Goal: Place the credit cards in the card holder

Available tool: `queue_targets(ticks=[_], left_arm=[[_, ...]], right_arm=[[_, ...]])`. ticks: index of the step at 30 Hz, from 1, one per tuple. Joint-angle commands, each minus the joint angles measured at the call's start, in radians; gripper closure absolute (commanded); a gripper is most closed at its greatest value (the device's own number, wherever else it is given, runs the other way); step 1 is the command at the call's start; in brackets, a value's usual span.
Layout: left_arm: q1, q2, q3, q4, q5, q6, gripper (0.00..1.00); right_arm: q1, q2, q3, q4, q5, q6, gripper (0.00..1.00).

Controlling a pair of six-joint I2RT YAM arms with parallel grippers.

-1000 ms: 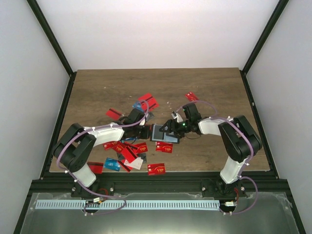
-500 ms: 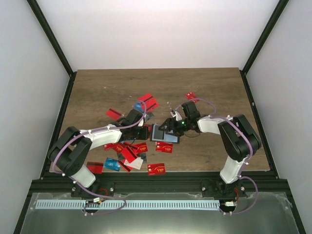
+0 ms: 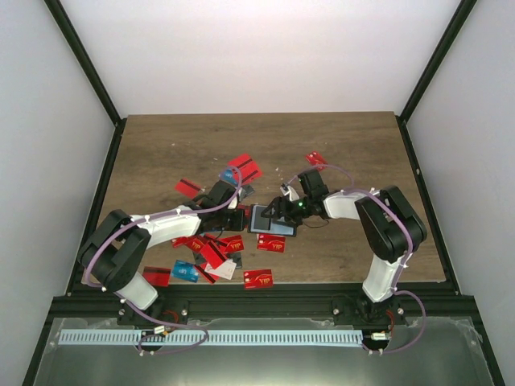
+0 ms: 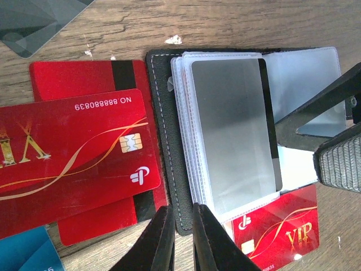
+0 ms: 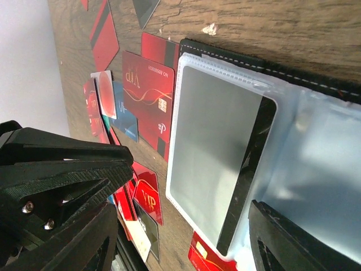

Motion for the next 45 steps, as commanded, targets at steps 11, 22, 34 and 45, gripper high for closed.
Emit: queue_targets(ticks=[11, 22, 34, 45], left_arm=[[-0.007, 0.014, -0.003, 0.015, 0.004, -0.003, 0.87], [-0.029, -0.028, -0.024, -0.022, 0.015, -0.003, 0.87], [-0.192, -0.161, -0.119, -0.093, -0.026, -0.067, 0.84], [-0.294, -0.162, -0.166, -0.043, -0.018, -0.116, 0.84]], right_arm=[[0.039, 0.034, 0.072, 0.006, -0.001, 0.011, 0.36], [0.041, -0.033, 0.050, -0.082, 0.075, -0.052, 0.36], [0.066, -0.447, -0.226, -0.204, 0.120, -0.021, 0.33], [0.295, -0.727, -0.496, -0.121, 0.182, 0.289, 0.32]])
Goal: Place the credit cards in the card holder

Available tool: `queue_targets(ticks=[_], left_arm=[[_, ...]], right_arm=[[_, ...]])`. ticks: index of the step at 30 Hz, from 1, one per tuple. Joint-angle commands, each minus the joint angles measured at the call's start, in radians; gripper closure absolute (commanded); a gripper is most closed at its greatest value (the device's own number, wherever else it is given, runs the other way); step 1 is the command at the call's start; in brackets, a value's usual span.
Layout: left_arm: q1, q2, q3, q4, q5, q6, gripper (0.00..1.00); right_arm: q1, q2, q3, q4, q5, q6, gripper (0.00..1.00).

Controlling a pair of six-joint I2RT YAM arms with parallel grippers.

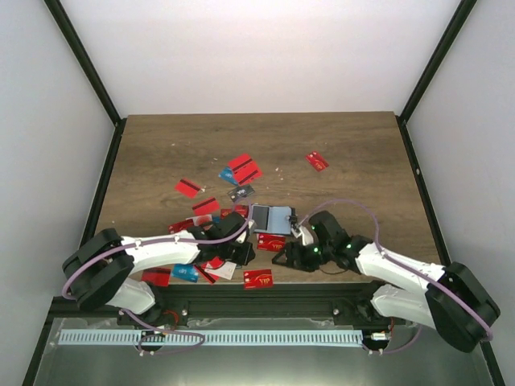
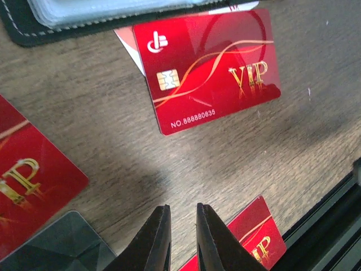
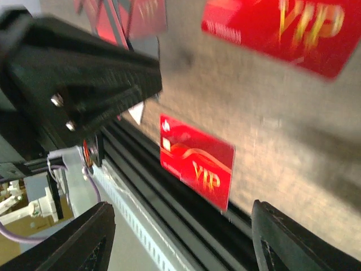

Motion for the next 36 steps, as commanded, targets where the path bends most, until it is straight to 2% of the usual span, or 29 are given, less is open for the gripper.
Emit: queue_targets(ticks=[1, 8, 16, 33, 36], left_arm=[[-0.029, -0.008, -0.025, 0.030, -0.002, -0.031, 0.84], [-0.052, 0.007, -0.050, 0.051, 0.002, -0.049, 0.84], [-0.068, -0.005, -0.070, 0.061, -0.006, -0.068, 0.84], [-0.080, -0.011, -0.102, 0.074, -0.002, -0.076, 0.84], [-0.083, -0.013, -0.107, 0.074, -0.001, -0.076, 0.84]], right_arm=[[0.103, -0.039, -0.079, 0.074, 0.045, 0.182, 0.32], [0.253, -0.015, -0.139, 0.201, 0.124, 0.335, 0.34], [0.359, 0.085, -0.161, 0.345, 0.184, 0.462, 0.35], [0.427, 0.240, -0.194, 0.542, 0.298, 0.616, 0.42], [0.434, 0.262, -0.219, 0.609, 0.315, 0.644, 0.46]])
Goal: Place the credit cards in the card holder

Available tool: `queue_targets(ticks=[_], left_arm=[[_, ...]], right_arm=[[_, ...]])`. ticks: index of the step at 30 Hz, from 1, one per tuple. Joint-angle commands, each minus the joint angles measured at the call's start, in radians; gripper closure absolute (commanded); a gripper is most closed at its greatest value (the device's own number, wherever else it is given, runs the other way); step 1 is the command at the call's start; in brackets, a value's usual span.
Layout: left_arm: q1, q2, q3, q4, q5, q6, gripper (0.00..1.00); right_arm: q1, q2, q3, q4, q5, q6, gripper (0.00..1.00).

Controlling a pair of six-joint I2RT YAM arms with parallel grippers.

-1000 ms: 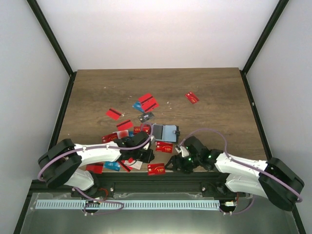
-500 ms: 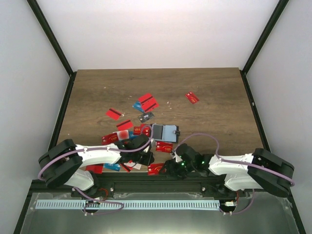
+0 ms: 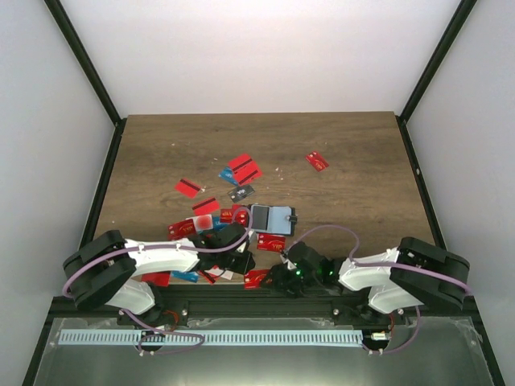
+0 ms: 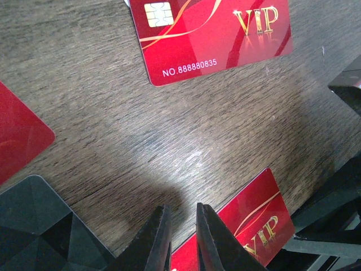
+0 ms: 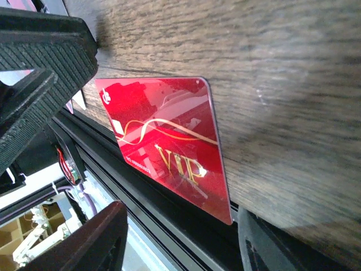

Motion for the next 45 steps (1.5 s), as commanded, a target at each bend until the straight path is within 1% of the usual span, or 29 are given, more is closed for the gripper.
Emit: queue_targets(ticks=[1, 4, 6, 12, 15, 18, 27, 29, 32, 36, 41, 43, 45], left_arm=[[-0.010, -0.012, -0.025, -0.006, 0.001, -0.008, 0.84], [-0.012, -0.010, -0.035, -0.003, 0.003, -0.008, 0.84], [-0.014, -0.007, -0.039, -0.001, 0.003, -0.008, 0.84], [-0.014, -0.011, -0.040, -0.001, 0.005, -0.008, 0.85], [-0.013, -0.014, -0.039, -0.002, 0.001, -0.006, 0.85], [-0.014, -0.012, -0.034, -0.004, 0.000, -0.005, 0.85], [-0.014, -0.038, -0.006, -0.032, -0.030, -0.003, 0.85], [-0.013, -0.058, 0.009, -0.055, -0.048, 0.001, 0.85], [-0.011, -0.089, 0.047, -0.107, -0.085, 0.019, 0.84], [0.009, -0.142, 0.110, -0.184, -0.116, 0.066, 0.82], [0.046, -0.206, 0.199, -0.277, -0.117, 0.168, 0.80], [0.064, -0.235, 0.229, -0.294, -0.108, 0.224, 0.78], [0.080, -0.256, 0.273, -0.310, -0.085, 0.284, 0.77]], right_arm=[[0.015, 0.043, -0.042, 0.106, 0.073, 0.064, 0.48], [0.015, 0.060, -0.054, 0.159, 0.098, 0.076, 0.53], [0.015, 0.074, -0.055, 0.194, 0.112, 0.075, 0.55], [0.016, 0.119, -0.058, 0.246, 0.127, 0.083, 0.72], [0.015, 0.126, -0.070, 0.265, 0.140, 0.087, 0.77], [0.015, 0.120, -0.072, 0.268, 0.147, 0.085, 0.80], [0.011, 0.060, -0.061, 0.219, 0.159, 0.047, 0.98], [0.002, 0.034, -0.052, 0.193, 0.155, 0.017, 0.99], [-0.030, -0.021, -0.034, 0.139, 0.136, -0.055, 0.99], [-0.121, -0.119, -0.019, 0.042, 0.080, -0.215, 0.99], [-0.245, -0.270, 0.056, -0.181, 0.016, -0.489, 0.99], [-0.279, -0.317, 0.106, -0.277, 0.001, -0.624, 0.99], [-0.303, -0.361, 0.163, -0.364, 0.001, -0.724, 0.99]])
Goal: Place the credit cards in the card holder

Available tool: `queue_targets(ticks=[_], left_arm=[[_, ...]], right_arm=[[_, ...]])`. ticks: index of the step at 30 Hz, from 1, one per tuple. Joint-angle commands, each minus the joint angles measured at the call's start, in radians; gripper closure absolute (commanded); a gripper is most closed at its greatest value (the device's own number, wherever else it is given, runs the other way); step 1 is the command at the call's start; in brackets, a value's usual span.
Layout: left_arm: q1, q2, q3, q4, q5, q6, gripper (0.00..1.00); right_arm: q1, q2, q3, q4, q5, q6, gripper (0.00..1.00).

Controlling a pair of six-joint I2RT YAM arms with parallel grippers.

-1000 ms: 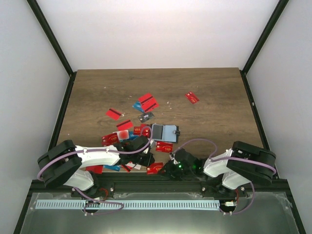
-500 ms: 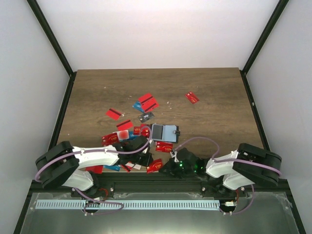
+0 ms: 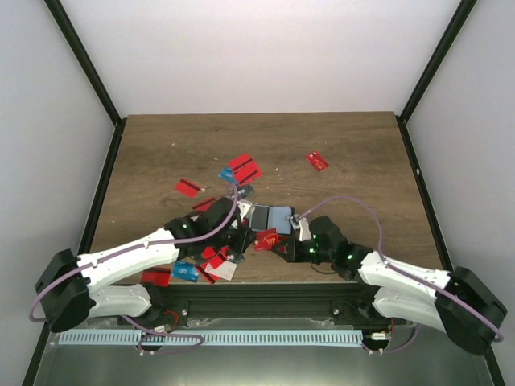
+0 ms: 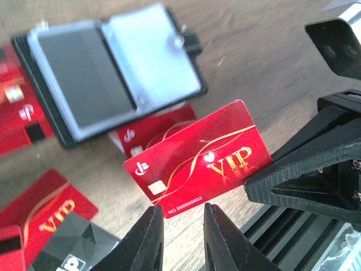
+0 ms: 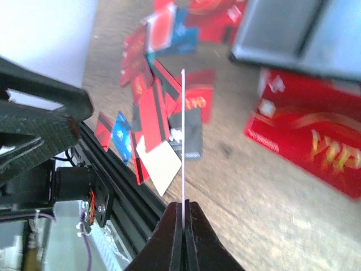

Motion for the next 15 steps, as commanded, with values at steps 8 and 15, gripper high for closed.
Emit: queue_targets(ticks=[8, 15], left_arm=[[0.056, -0.118, 0.201, -0.068, 0.136, 0.356, 0.61], [0.056, -0.200, 0.293, -0.173, 0.157, 0.519, 0.55]], right_arm=[[-0.059, -0.143, 0.303, -0.408, -0.054, -0.566, 0.99], [-0.059, -0.199, 0.337, -0.376, -0.187, -0.617, 0.99]])
